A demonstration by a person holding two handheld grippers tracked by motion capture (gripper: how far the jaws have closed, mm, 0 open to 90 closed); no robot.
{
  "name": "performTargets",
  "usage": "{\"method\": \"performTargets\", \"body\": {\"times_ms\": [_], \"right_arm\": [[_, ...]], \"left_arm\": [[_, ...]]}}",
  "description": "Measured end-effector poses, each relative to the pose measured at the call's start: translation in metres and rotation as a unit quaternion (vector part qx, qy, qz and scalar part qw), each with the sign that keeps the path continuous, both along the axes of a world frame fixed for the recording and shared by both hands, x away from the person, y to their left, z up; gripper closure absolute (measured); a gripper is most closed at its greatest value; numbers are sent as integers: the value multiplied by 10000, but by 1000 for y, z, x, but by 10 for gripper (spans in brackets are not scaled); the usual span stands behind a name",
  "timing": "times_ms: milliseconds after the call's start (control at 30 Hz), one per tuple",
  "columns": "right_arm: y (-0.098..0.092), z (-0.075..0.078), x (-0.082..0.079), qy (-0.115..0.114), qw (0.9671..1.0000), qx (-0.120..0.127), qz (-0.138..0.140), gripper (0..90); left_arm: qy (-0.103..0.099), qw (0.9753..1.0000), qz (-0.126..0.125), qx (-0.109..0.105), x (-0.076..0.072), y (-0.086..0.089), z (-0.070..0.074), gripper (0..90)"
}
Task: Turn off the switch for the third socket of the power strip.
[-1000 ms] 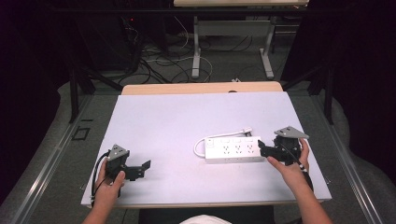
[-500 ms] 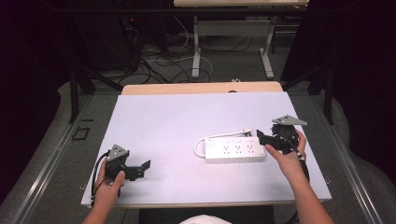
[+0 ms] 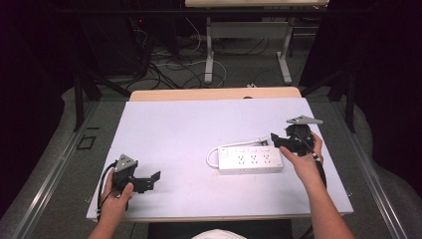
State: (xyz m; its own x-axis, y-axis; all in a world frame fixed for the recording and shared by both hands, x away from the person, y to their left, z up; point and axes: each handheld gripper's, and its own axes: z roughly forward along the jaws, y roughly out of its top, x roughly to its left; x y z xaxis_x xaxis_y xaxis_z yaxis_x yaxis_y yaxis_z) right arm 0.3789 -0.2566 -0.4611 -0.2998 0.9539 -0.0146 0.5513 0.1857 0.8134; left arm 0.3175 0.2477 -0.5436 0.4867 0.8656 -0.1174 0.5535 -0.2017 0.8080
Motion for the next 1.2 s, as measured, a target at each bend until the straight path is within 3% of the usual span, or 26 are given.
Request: {"method": "performTargets", "body": {"times_ms": [400, 800, 1067, 1200], "right_arm": [[8, 3, 16, 178, 9998, 67, 4, 427], [9, -7, 21, 319, 9992, 128, 179, 557], [8, -10, 25, 297, 9994, 149, 73, 613], [6, -16, 27, 360, 9987, 347, 14, 653]], "left_arm": [[-8, 10000, 24, 10, 0, 1, 0, 4], [57, 10000, -35, 51, 1, 0, 0, 4], [69, 10000, -42, 41, 1, 1, 0, 4], [76, 10000, -47, 42, 1, 1, 0, 4]]}}
